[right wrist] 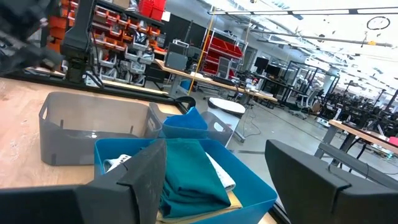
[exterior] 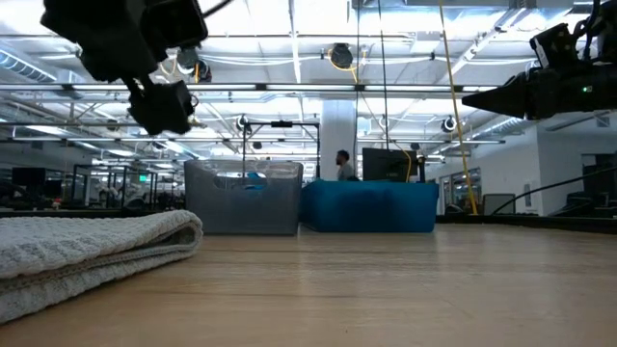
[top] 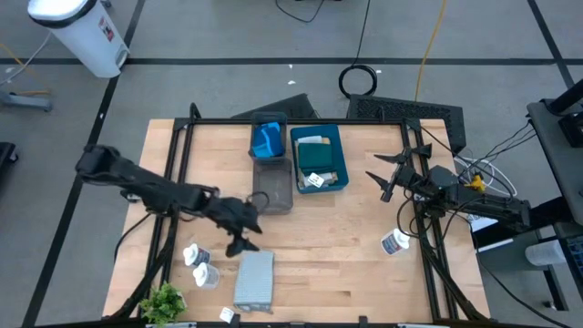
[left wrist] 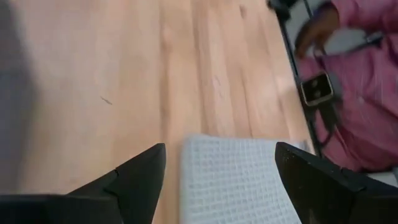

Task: Pick & Place Kitchen Items
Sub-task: Put the gray towel into the blue bin

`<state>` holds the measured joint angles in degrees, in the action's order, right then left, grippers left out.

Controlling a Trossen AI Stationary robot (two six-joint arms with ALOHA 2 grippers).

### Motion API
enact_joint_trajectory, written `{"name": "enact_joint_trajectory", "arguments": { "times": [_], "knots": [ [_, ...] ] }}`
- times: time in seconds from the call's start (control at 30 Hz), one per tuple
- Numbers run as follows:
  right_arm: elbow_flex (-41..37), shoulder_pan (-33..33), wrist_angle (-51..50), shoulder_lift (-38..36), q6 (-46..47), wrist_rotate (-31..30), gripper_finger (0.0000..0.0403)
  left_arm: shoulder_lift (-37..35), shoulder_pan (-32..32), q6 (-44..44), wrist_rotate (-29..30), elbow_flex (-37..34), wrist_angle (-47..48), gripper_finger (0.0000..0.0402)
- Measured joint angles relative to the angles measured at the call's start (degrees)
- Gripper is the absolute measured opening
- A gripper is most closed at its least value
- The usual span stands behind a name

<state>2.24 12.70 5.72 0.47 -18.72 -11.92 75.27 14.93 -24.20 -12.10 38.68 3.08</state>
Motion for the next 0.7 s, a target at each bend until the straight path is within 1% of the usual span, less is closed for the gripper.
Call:
{"name": "enact_joint_trajectory", "arguments": {
  "times": [0.13, 0.4, 0.5, 0.53, 0.6, 0.7],
  "knots": [
    [0.0, 0.0, 0.0, 0.0, 0.0, 0.0, 0.0247, 6.3, 1.0, -1.0, -3.0, 1.7, 1.6, 0.0308],
    [0.0, 0.0, 0.0, 0.0, 0.0, 0.0, 0.0247, 12.7, 1.8, -7.2, -3.0, 1.8, 10.0, 0.0308],
    [0.0, 0.0, 0.0, 0.0, 0.0, 0.0, 0.0247, 14.7, 2.6, -7.8, -4.6, 1.9, 9.6, 0.0308],
    [0.0, 0.0, 0.0, 0.0, 0.0, 0.0, 0.0247, 15.2, 2.8, -7.9, -6.4, 1.9, 8.6, 0.0308],
    [0.0, 0.0, 0.0, 0.0, 0.0, 0.0, 0.0247, 16.3, 3.3, -7.8, -7.7, 1.9, 7.7, 0.0307],
    [0.0, 0.0, 0.0, 0.0, 0.0, 0.0, 0.0247, 17.2, 3.7, -7.8, -8.9, 2.0, 6.7, 0.0307]
  ]
}}
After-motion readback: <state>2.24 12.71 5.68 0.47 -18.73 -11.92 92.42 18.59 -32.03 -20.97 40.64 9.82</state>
